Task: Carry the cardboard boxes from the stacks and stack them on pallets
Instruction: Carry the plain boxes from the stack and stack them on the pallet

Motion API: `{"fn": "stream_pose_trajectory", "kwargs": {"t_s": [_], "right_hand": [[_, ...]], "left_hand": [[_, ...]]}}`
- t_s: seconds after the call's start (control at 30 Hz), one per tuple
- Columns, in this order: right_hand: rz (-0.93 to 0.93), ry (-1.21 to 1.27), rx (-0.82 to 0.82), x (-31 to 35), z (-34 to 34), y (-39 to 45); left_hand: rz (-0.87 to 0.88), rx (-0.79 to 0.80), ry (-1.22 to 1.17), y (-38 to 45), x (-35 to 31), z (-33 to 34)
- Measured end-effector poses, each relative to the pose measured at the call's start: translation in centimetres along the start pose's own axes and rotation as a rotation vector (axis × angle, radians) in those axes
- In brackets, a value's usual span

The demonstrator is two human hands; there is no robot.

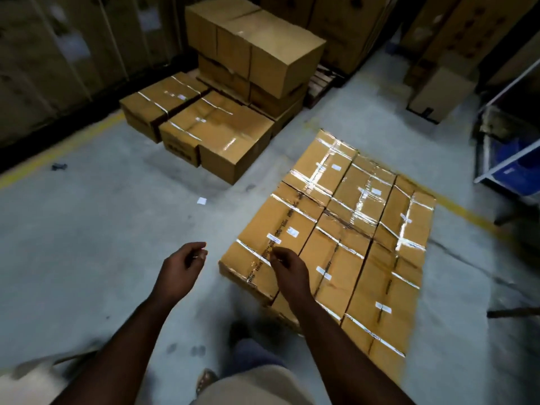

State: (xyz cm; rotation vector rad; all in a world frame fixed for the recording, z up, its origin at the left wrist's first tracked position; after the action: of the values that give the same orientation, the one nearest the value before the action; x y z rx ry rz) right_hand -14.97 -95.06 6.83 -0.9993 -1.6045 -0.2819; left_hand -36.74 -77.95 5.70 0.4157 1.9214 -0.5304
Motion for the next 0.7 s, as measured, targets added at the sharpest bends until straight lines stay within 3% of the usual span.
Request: {"fn": "stream_pose_trajectory", "kwargs": {"t_s": [0.3, 0.57, 0.7], "right_hand": [[-0.165, 0.024, 0.156, 8.9, 16.7, 14.7], [-0.195, -0.041, 0.323, 20.7, 32.6, 28.3], [-0.19, -0.062, 0.364, 24.9, 39.5, 34.2]], "left_hand": [[-0.099, -0.098, -0.025, 14.4, 4.7, -11.9], [-0.143, -0.24, -0.073, 31.0, 2.7, -25.3], [-0.204, -0.256, -0.115, 38.1, 4.8, -29.7]]}}
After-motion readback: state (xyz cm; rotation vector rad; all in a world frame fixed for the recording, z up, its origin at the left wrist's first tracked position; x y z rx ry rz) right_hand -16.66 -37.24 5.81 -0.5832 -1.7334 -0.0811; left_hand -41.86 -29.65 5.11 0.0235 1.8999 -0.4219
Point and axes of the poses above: each hand's wrist, its own y-axis towards the middle knuckle, its own z-axis out of the palm, x = y × z, the point moved 3 cm from there along y, towards the middle knuckle, and after that the axes turned 1 degree about z, right-handed, at the moved point
